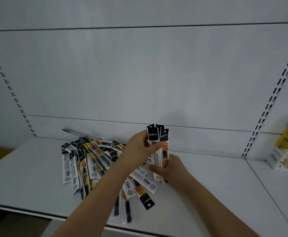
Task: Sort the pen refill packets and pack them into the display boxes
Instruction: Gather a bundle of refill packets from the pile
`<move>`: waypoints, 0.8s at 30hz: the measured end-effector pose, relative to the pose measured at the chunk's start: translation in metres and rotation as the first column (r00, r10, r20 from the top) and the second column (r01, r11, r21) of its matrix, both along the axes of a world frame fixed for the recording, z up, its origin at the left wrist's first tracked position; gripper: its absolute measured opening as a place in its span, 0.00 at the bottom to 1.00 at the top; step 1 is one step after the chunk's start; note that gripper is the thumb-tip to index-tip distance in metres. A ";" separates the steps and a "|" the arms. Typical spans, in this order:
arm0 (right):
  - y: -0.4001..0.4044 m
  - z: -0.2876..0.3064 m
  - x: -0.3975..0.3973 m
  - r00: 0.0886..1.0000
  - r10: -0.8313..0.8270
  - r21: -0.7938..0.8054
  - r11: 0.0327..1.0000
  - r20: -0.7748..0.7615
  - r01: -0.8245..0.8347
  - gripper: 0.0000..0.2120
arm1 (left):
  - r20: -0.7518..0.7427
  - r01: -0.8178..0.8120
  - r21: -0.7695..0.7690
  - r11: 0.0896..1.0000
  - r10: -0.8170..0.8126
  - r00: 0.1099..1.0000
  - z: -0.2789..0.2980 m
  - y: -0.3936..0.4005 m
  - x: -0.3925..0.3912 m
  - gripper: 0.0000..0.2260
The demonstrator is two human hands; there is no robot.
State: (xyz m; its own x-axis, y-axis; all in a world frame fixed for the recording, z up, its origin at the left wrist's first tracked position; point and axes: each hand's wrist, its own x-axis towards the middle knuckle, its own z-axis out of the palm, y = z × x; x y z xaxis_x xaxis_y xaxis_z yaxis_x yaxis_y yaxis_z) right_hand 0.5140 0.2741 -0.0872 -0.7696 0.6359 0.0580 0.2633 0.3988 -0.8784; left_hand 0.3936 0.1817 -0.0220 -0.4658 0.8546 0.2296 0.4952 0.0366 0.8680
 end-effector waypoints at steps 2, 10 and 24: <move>0.002 0.001 0.000 1.000 0.012 0.033 0.999 -0.020 -0.011 0.12 | 0.016 -0.017 0.025 1.000 0.016 1.000 0.000 0.000 0.000 0.11; 0.023 0.013 0.007 0.989 0.085 0.249 0.967 -0.119 -0.053 0.05 | 0.074 -0.069 0.115 0.991 0.061 0.995 -0.004 0.003 -0.008 0.10; 0.037 0.031 0.021 0.956 0.020 -0.016 1.000 -0.293 -0.026 0.02 | 0.045 -0.156 0.108 0.982 0.152 0.987 -0.007 0.007 -0.011 0.03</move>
